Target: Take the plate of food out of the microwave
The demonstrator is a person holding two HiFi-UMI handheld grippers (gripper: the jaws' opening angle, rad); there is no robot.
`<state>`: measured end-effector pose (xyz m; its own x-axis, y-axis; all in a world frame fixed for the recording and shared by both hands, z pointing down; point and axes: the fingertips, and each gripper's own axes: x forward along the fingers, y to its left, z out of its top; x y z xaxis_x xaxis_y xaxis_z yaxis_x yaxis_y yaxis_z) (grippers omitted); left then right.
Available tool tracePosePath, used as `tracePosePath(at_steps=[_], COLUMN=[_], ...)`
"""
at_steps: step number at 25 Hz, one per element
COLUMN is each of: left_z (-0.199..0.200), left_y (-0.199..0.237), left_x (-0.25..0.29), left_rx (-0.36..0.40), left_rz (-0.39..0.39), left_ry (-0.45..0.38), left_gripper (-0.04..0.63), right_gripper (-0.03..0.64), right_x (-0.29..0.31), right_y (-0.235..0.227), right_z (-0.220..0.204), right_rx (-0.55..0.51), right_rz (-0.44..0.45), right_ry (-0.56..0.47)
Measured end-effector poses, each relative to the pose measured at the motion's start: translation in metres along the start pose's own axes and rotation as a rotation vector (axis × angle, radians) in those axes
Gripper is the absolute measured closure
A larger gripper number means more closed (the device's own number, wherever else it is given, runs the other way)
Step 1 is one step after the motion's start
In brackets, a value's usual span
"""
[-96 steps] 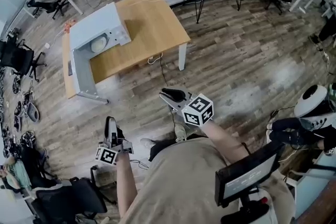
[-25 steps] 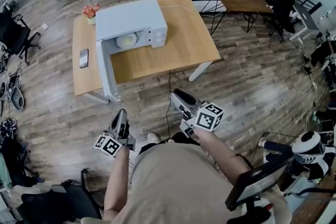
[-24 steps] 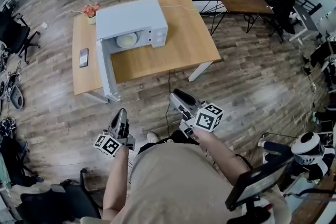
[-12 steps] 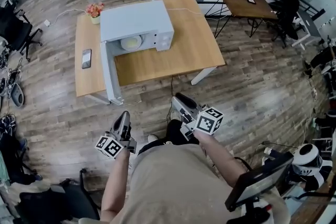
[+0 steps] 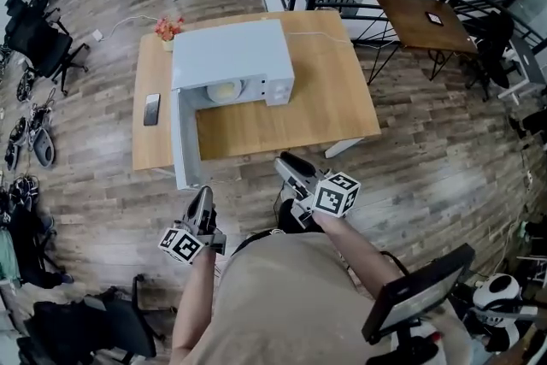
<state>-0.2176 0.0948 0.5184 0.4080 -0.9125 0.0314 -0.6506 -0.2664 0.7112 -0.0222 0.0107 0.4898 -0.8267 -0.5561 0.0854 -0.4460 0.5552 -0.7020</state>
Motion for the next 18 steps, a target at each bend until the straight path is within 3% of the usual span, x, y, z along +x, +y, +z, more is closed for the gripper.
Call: tracePosePath(at_steps=[9,18], left_z=[0.015,0.009], left_y=[-0.017,-0.011], left_x=[0.085,0.125], left_rx=[-0.006,-0.016], left_rz=[0.072,0.178], left_ry=[-0.055,-0.136], left_gripper=[0.591,0.591], right_gripper=[0.503,0.502], right_x=[0.009,0.013], right_y=[-0.064,-0.129], right_z=[0.081,0.105], right_rx=[0.019,0.055], right_rz=[0.039,0.053], right_ry=[0.023,0.087])
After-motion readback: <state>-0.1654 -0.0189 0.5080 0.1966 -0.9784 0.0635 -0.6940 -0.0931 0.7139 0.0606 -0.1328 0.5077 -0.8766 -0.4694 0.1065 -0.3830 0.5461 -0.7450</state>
